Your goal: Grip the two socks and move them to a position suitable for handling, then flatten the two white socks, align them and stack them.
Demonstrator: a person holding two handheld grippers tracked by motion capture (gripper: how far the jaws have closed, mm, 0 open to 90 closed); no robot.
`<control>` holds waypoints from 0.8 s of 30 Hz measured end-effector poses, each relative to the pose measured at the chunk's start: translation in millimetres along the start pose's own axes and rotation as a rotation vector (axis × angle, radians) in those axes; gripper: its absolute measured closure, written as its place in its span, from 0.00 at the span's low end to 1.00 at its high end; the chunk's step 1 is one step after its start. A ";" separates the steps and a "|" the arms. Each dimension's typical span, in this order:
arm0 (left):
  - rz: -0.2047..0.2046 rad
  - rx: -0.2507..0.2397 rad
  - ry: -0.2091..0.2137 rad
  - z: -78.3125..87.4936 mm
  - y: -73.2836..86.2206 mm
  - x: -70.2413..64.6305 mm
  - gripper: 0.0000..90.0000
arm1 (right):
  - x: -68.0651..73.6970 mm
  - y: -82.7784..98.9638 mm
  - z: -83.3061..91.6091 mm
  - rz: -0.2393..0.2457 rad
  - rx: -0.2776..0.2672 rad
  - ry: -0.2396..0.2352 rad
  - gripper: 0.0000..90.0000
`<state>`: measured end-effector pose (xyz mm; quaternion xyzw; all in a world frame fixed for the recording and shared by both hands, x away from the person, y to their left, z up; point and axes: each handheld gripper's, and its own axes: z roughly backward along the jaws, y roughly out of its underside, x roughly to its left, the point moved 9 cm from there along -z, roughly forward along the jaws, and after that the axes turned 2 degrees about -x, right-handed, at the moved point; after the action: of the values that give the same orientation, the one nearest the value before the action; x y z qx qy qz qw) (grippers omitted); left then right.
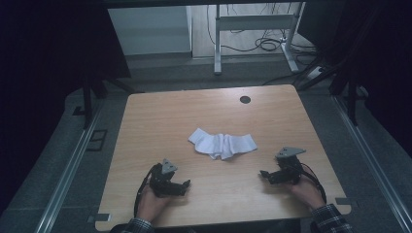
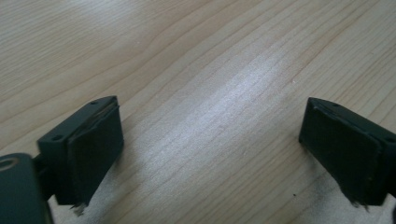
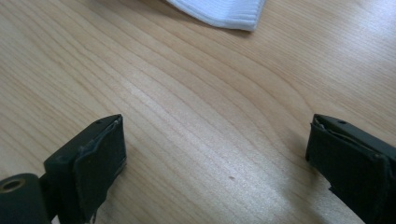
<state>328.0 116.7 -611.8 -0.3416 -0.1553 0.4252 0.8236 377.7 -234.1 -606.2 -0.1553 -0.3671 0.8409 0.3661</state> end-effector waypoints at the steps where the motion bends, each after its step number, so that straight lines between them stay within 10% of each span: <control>1: 0.001 0.000 -0.001 -0.4 -0.4 0.1 0.05 | -0.2 0.1 -0.1 0.001 0.000 0.002 0.05; 24: -0.010 0.015 0.008 -2.5 -0.5 -0.9 0.00 | -1.4 -4.1 -3.5 -0.029 0.032 0.028 0.06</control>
<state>329.2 114.7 -613.2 -0.3365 -0.1505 0.4208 0.8288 382.5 -231.5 -605.6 -0.1559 -0.3506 0.8389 0.3859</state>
